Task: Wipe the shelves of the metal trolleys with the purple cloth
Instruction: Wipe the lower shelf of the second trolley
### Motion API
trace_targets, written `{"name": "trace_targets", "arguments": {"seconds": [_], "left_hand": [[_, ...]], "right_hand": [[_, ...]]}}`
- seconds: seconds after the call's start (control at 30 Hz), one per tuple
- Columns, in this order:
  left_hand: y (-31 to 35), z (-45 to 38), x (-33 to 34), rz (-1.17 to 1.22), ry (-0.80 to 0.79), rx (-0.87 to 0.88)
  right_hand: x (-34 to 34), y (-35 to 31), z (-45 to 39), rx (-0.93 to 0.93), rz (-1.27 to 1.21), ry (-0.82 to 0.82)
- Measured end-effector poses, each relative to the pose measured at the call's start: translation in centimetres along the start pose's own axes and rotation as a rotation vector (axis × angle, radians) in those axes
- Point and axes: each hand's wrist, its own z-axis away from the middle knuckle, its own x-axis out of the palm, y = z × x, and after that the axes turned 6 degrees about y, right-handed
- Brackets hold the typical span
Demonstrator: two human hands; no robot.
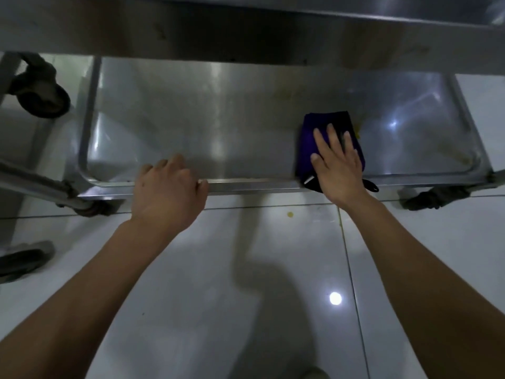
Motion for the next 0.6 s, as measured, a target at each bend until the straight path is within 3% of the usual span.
{"name": "trace_targets", "arguments": {"seconds": [0.13,0.2,0.33,0.6], "left_hand": [[-3.0,-0.2,-0.1,0.203,0.087,0.001],[-5.0,-0.5,0.1,0.193,0.153,-0.062],[-6.8,-0.2,1.5,0.179,0.101,-0.104],[-8.4,-0.2,1.9,0.222,0.100,-0.061]], "right_hand": [[0.1,-0.1,0.0,0.009,0.017,0.009],[0.1,-0.4,-0.3,0.022,0.014,-0.004],[0.6,-2.0,-1.3,0.041,0.014,-0.013],[3.7,-14.5,-3.8,-0.161,-0.031,0.035]]}}
